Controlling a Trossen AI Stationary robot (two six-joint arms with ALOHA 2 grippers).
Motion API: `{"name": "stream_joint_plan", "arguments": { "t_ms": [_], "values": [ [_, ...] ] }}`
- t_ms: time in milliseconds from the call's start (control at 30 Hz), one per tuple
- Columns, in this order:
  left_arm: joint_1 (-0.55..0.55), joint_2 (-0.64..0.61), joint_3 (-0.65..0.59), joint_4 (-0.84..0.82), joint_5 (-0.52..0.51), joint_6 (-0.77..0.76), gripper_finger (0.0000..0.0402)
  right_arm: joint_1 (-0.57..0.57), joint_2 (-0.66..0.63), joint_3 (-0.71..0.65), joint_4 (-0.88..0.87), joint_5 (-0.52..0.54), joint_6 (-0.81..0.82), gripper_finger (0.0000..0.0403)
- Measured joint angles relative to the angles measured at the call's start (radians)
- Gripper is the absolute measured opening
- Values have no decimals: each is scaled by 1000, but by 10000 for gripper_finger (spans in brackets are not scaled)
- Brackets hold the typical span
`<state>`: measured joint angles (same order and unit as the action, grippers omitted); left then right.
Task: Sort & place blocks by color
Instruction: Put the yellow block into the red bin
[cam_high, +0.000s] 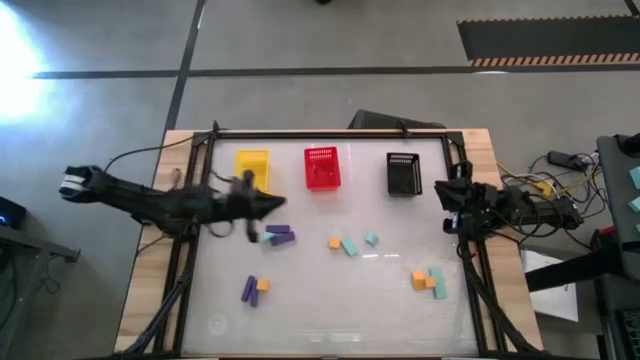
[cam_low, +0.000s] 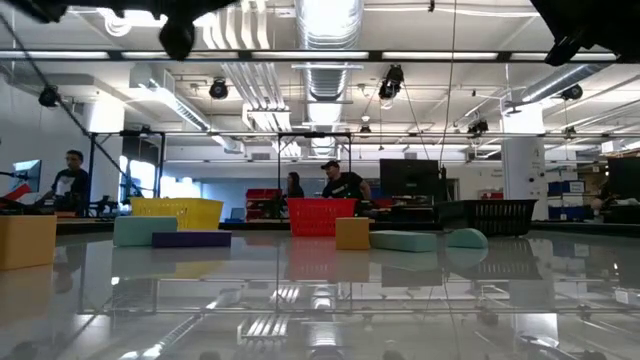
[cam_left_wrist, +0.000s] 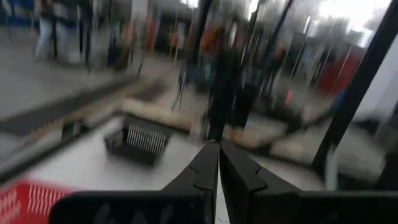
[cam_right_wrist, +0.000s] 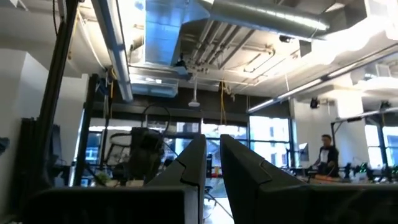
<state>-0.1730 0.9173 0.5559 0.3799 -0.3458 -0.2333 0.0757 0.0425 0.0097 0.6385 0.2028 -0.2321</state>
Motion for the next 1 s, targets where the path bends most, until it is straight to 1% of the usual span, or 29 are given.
{"name": "stream_joint_plan", "arguments": {
  "t_ms": [100, 167, 267, 400, 567, 700, 1000],
  "values": [
    [0, 115, 112, -90, 4, 3, 0, 0, 0, 6, 42, 0, -49, 38],
    [1, 187, 183, -186, 29, 3, 0, 0, 1, 27, 38, 0, -72, 38],
    [1, 298, 284, -321, 111, 0, 0, 0, 0, 46, 45, 0, -86, 38],
    [0, 418, 410, -449, 248, -1, 0, 0, 0, 46, 37, 0, -97, 38],
    [0, 558, 519, -642, 328, 3, 0, 0, 0, 46, 37, 0, -117, 38],
    [-6, 648, 567, -783, 340, 2, 0, 0, 0, 47, 37, 8, -141, 38],
    [-28, 749, 567, -750, 344, 7, 3, 0, 0, 49, 38, 9, -154, 38]
  ]
}}
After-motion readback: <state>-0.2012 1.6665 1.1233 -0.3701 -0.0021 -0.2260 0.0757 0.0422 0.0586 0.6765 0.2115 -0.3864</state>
